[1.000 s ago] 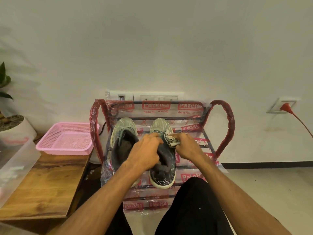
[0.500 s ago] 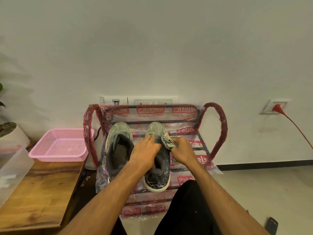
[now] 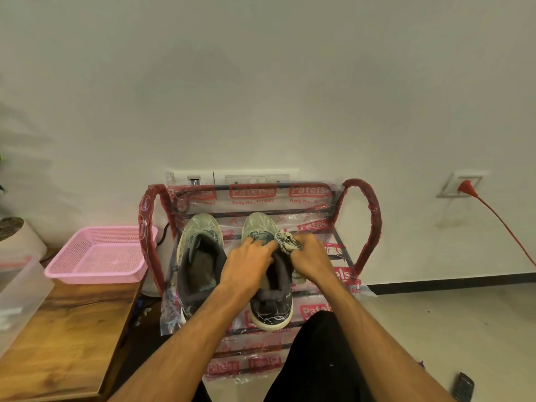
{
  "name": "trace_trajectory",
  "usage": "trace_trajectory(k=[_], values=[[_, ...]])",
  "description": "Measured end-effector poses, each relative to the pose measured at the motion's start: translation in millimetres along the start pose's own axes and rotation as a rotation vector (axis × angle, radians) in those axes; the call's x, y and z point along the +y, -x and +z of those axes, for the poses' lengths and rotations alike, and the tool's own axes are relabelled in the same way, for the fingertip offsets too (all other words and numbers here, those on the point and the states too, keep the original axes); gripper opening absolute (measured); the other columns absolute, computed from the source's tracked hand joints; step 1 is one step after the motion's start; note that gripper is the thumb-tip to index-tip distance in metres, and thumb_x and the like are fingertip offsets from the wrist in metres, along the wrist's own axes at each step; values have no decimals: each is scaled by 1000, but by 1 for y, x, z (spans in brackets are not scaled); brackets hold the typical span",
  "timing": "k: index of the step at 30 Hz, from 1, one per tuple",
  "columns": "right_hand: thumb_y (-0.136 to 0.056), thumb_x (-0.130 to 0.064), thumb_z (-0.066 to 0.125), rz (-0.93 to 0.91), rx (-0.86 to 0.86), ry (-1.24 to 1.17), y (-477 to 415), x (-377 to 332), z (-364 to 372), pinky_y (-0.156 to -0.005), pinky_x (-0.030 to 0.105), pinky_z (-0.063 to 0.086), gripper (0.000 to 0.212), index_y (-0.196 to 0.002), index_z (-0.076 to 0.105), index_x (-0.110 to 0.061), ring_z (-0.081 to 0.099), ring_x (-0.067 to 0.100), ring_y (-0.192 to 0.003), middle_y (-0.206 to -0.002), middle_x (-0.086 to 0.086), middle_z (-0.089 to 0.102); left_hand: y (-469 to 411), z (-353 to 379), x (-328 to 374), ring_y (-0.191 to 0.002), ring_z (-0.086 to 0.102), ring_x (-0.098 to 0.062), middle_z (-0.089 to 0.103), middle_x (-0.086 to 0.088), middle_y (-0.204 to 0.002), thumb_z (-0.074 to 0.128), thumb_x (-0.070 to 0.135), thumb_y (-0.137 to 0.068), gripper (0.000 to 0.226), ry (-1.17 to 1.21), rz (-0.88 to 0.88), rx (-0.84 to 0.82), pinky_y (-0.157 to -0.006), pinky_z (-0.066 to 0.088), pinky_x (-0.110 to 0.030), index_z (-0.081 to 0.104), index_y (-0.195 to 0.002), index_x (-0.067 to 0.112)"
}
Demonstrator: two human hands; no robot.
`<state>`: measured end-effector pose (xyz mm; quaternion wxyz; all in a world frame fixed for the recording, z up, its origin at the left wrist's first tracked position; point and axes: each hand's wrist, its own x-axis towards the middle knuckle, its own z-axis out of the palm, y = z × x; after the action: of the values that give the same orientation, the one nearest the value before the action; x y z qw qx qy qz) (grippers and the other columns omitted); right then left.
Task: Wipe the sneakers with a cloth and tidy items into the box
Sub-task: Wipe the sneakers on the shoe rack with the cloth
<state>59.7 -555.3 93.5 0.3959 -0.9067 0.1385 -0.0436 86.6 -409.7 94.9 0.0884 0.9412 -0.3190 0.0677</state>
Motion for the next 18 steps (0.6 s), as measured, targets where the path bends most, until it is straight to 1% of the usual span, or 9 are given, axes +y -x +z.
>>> trace_trajectory(k=[2, 5, 7, 10, 12, 14, 15, 18], values=[[-89, -2, 52, 14, -2, -4, 1, 1, 0, -45, 18, 34, 27, -74, 63, -21, 54, 8, -55, -61, -9, 58, 0, 1, 1, -114, 47, -25, 58, -1, -123, 55, 22, -91, 30, 21, -1, -21, -81, 46, -39, 48, -120, 25], [-89, 0, 51, 36, 2, -24, 0, 3, 0, -46, 20, 36, 32, -70, 60, -24, 54, 9, -55, -61, -7, 59, -1, 1, 1, -118, 43, -26, 53, -3, -128, 61, 15, -82, 55, -35, 14, -64, -85, 43, -37, 41, -132, 25], [-89, 1, 51, 45, -1, -30, 1, 3, 1, -47, 22, 38, 30, -73, 62, -22, 56, 11, -56, -63, -6, 61, -1, 1, 1, -121, 40, -26, 49, -5, -131, 61, 13, -85, 59, -108, 34, -54, -88, 39, -34, 37, -138, 24], [-88, 2, 51, 56, -2, -22, 1, 3, 0, -48, 24, 39, 31, -73, 62, -22, 56, 12, -56, -63, -5, 60, -1, 2, 1, -121, 42, -25, 50, -4, -130, 52, 12, -92, 44, -102, 33, 25, -88, 37, -32, 43, -134, 23], [-89, 2, 49, 79, -19, -10, 2, 4, 0, -45, 24, 39, 26, -79, 65, -15, 56, 13, -53, -63, -2, 61, -1, 2, 3, -115, 47, -24, 55, -2, -124, 51, 9, -92, 36, -19, -2, 73, -83, 39, -33, 51, -125, 23], [-90, 2, 48, 93, -43, -3, 2, 4, -1, -43, 23, 38, 22, -86, 67, -10, 55, 13, -51, -65, 1, 62, -1, 3, 5, -109, 51, -24, 59, -1, -117, 52, 7, -89, 33, 87, -52, 86, -81, 44, -37, 55, -117, 25], [-90, 1, 48, 95, -52, -3, 3, 4, -1, -43, 23, 38, 22, -86, 66, -9, 54, 12, -51, -65, 1, 62, -2, 4, 6, -107, 53, -25, 60, -1, -115, 52, 6, -89, 33, 130, -75, 89, -80, 45, -39, 57, -116, 25], [-89, 1, 47, 91, -69, 0, 4, 3, -2, -46, 26, 41, 21, -83, 64, -10, 55, 13, -54, -64, 0, 60, -5, 4, 8, -100, 58, -28, 64, 0, -110, 52, 7, -88, 30, 190, -136, 108, -76, 44, -39, 61, -111, 24]])
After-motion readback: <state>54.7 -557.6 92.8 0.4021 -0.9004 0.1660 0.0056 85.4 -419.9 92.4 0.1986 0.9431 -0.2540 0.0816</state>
